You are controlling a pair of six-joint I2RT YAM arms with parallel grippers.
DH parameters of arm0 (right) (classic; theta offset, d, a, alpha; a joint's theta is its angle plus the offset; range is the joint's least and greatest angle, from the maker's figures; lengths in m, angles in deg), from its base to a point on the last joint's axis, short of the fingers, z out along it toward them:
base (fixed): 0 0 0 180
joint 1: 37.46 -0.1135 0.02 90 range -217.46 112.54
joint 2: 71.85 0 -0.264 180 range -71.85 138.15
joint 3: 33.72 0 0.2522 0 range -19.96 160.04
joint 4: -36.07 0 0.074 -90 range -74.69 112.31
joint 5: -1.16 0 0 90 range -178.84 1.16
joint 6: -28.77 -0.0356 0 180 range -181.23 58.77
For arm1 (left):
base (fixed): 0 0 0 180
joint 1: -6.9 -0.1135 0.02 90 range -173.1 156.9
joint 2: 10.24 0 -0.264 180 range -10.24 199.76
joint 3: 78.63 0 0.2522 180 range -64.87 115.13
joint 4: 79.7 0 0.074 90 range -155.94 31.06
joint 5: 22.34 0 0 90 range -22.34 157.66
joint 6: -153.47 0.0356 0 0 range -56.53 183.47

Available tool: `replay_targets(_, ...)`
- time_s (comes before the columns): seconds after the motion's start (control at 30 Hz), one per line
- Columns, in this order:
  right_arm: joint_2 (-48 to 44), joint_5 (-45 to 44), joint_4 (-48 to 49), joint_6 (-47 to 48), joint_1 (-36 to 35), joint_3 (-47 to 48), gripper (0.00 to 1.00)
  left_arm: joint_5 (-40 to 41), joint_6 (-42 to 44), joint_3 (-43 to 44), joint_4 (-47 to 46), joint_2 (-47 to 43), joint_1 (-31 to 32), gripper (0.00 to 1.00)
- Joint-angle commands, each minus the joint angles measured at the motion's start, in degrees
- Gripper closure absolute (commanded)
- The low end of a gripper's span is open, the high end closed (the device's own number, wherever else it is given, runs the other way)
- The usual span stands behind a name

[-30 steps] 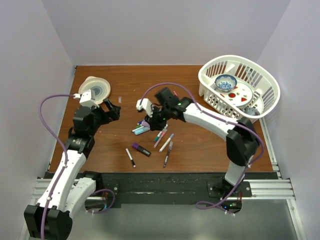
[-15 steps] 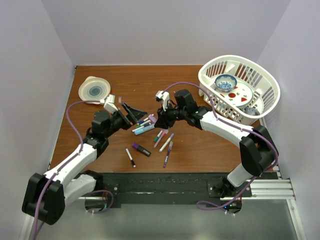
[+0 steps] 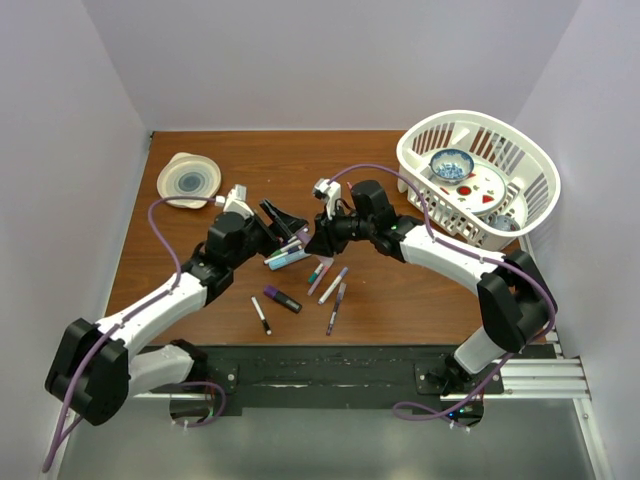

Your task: Open the pen caps

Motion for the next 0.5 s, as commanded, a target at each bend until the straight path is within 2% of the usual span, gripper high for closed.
replay_targets(0.0, -2.9, 0.7, 3.8, -2.0, -0.1, -0.6, 1.00, 5.1, -0.8, 3.7, 1.9, 1.6, 1.8, 0.21)
replay_targets(0.1, -2.7, 0.6, 4.7, -2.7, -0.1, -1.0, 1.00, 6.8, -1.1, 4.7, 2.4, 3.1, 3.1, 0.26)
replay_targets(0.17, -2.7, 0.3, 5.2, -3.1, -0.2, -1.2, 1.00, 7.5, -1.1, 5.0, 2.1, 4.2, 4.0, 0.34)
replay_targets(0.2, -2.5, 0.2, 5.2, -3.2, -0.1, -1.3, 1.00, 7.7, -1.2, 5.3, 1.8, 4.5, 4.3, 0.35)
replay_targets(0.33, -2.4, -1.2, 5.6, -3.3, -0.1, -1.4, 1.00, 8.6, -1.3, 6.3, 1.3, 6.7, 5.8, 0.52)
replay_targets(0.4, -2.5, -2.1, 5.7, -3.4, -0.1, -1.6, 1.00, 8.9, -1.0, 6.9, 1.4, 7.3, 6.4, 0.53)
replay_targets(0.47, -2.3, -2.1, 5.9, -3.7, -0.1, -1.7, 1.00, 9.1, -0.7, 7.2, 1.5, 8.0, 6.8, 0.59)
